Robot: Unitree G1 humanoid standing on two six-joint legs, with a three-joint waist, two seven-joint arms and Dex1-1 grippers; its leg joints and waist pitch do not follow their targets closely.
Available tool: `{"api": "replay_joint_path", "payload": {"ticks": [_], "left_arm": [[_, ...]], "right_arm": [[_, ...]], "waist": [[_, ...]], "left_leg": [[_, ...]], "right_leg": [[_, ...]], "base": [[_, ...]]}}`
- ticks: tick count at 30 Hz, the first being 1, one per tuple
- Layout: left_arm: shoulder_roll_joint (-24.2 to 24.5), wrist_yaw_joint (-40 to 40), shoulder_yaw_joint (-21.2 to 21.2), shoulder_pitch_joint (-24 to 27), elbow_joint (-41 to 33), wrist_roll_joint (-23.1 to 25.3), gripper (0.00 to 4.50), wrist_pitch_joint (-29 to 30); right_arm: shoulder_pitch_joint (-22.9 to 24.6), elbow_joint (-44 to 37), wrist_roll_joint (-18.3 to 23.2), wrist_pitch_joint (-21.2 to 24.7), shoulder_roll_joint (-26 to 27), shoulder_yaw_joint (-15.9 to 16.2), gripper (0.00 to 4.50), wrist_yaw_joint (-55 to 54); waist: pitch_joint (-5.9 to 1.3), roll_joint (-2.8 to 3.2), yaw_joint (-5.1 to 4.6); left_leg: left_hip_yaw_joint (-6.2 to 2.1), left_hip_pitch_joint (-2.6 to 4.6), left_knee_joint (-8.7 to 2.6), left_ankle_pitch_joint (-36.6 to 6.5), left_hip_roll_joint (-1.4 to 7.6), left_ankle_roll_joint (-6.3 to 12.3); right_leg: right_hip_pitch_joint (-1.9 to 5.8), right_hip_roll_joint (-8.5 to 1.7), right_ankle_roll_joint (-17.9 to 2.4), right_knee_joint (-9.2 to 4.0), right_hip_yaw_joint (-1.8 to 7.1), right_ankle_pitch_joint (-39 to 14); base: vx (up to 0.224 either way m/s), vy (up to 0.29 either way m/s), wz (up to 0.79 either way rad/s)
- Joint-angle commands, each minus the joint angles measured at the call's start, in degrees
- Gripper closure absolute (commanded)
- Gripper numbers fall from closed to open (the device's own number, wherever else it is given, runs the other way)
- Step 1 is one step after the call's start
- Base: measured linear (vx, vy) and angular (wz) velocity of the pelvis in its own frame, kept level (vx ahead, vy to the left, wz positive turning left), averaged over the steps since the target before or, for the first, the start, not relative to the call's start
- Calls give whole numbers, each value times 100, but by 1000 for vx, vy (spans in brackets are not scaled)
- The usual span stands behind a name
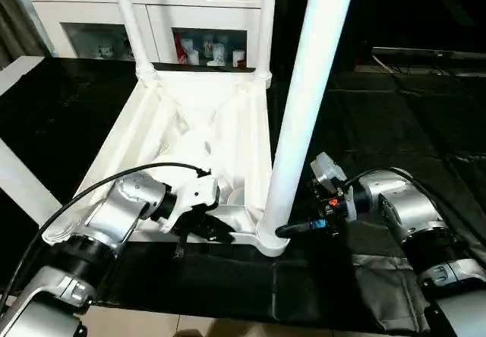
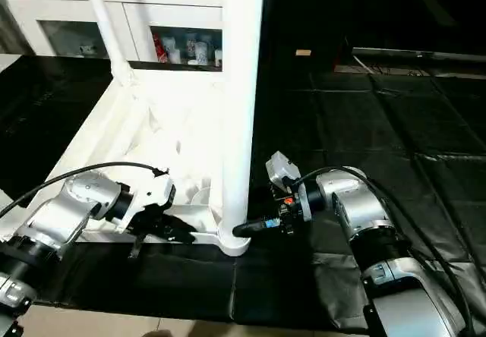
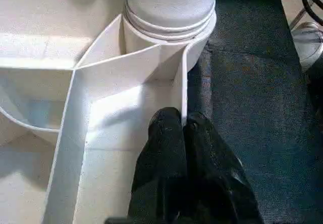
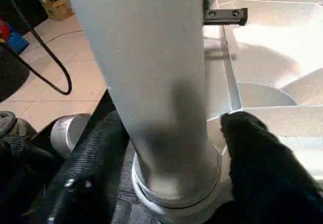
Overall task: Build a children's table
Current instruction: Rotate leg to tighten
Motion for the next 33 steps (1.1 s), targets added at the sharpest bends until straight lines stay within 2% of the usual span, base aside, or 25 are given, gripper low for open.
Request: {"api": "replay_joint_path", "payload": {"ticks": [1, 7, 14, 15, 18, 19, 20, 21, 22, 23, 24, 26, 27, 28, 30, 31, 32, 33], "left_arm": [[-40, -270, -123, -55, -251, -122, 450, -21], [-62, -171, -80, -37, -285, -145, 450, 43], [-275, 421, 40, -87, -210, -47, 450, 403], [-369, 612, 86, -122, -165, -26, 450, 498], [-606, 990, 199, -211, -95, -45, 450, 784], [-638, 1044, 210, -227, -86, -42, 450, 824], [-835, 1382, 279, -330, -4, -13, 450, 1051], [-947, 1572, 316, -390, 56, 1, 450, 1167], [-1007, 1677, 338, -422, 95, 7, 450, 1224], [-1100, 1858, 369, -474, 167, 28, 450, 1277], [-1188, 2012, 407, -520, 234, 32, 450, 1326], [-1428, 2418, 519, -640, 400, 46, 450, 1470], [-1630, 2788, 630, -744, 542, 73, 450, 1550], [-1905, 3252, 802, -881, 707, 62, 450, 1669], [-2045, 3487, 907, -942, 762, 58, 450, 1714], [-2141, 3579, 931, -966, 752, 70, 450, 1753], [-2182, 3610, 922, -969, 731, 77, 450, 1761], [-2194, 3618, 916, -968, 721, 79, 450, 1762]], "right_arm": [[-73, 2, 78, -56, 17, 48, 179, 54], [-22, -91, 152, 64, 63, 72, 231, 56], [202, -380, 216, 482, 164, -61, 250, -234], [274, -459, 202, 630, 216, -74, 251, -462], [415, -574, 74, 822, 387, -100, 251, -1131], [424, -571, 48, 814, 424, -111, 251, -1252], [454, -529, -91, 773, 659, -197, 251, -1978], [461, -528, -156, 772, 805, -254, 251, -2364], [463, -536, -183, 779, 890, -286, 252, -2566], [457, -554, -212, 800, 1021, -341, 253, -2859], [443, -551, -234, 827, 1119, -379, 254, -3075], [430, -584, -311, 904, 1360, -454, 255, -3608], [417, -603, -358, 1016, 1585, -541, 255, -4123], [389, -619, -401, 1208, 1912, -655, 255, -4815], [383, -634, -510, 1165, 2059, -642, 255, -5121], [380, -649, -534, 1110, 2200, -659, 255, -5306], [371, -636, -562, 968, 2273, -662, 255, -5416], [367, -626, -581, 893, 2297, -659, 255, -5464]], "waist": [[-430, -52, -37], [-424, -53, -45], [-429, -39, -41], [-420, -21, -45], [-401, -43, -67], [-401, -43, -67], [-381, -38, -121], [-370, 1, -137], [-358, -22, -212], [-367, -32, -237], [-358, -29, -299], [-372, -23, -371], [-377, -13, -374], [-354, -3, -424], [-373, -8, -461], [-377, 3, -472], [-391, 41, -477], [-397, 31, -484]], "left_leg": [[119, -30, -385, -843, 1, 405], [117, -29, -391, -881, 0, 383], [123, -23, -380, -838, -8, 374], [121, -25, -385, -873, -8, 347], [121, -22, -400, -987, -37, 243], [121, -22, -400, -987, -37, 243], [120, -33, -410, -1073, -56, 177], [111, -22, -410, -1103, -68, 121], [99, -19, -418, -1251, -102, 70], [85, -31, -425, -1272, -106, 60], [86, -36, -418, -1319, -124, 77], [87, -37, -404, -1264, -138, 110], [77, -29, -407, -1257, -138, 113], [89, -29, -403, -1269, -148, 83], [79, -12, -402, -1319, -164, 68], [71, -32, -410, -1318, -158, 128], [66, -31, -414, -1303, -146, 174], [69, -39, -414, -1276, -139, 191]], "right_leg": [[379, -229, -1285, -318, 229, -1415], [378, -229, -1219, -331, 229, -1560], [376, -215, -1233, -330, 231, -1472], [376, -217, -1209, -338, 232, -1540], [385, -219, -992, -405, 221, -1985], [385, -219, -992, -405, 221, -1985], [382, -216, -856, -442, 216, -2259], [365, -216, -814, -450, 211, -2360], [383, -212, -663, -500, 177, -2712], [404, -218, -601, -503, 164, -2815], [393, -206, -507, -543, 152, -2952], [382, -190, -480, -561, 145, -2909], [383, -200, -496, -557, 139, -2881], [360, -167, -505, -569, 136, -2862], [361, -174, -470, -584, 113, -2962], [375, -177, -472, -590, 116, -2885], [369, -181, -538, -569, 132, -2692], [371, -179, -578, -559, 139, -2564]], "base": [[0, 0, 0], [0, 0, 0], [0, 0, 0], [0, 0, 0], [0, 0, 0], [0, 0, 0], [0, 0, 0], [0, 0, 0], [0, 0, 0], [0, 0, 0], [0, 0, 0], [0, 0, 0], [0, 0, 0], [0, 0, 0], [0, 0, 0], [0, 0, 0], [0, 0, 0], [0, 0, 0]]}}
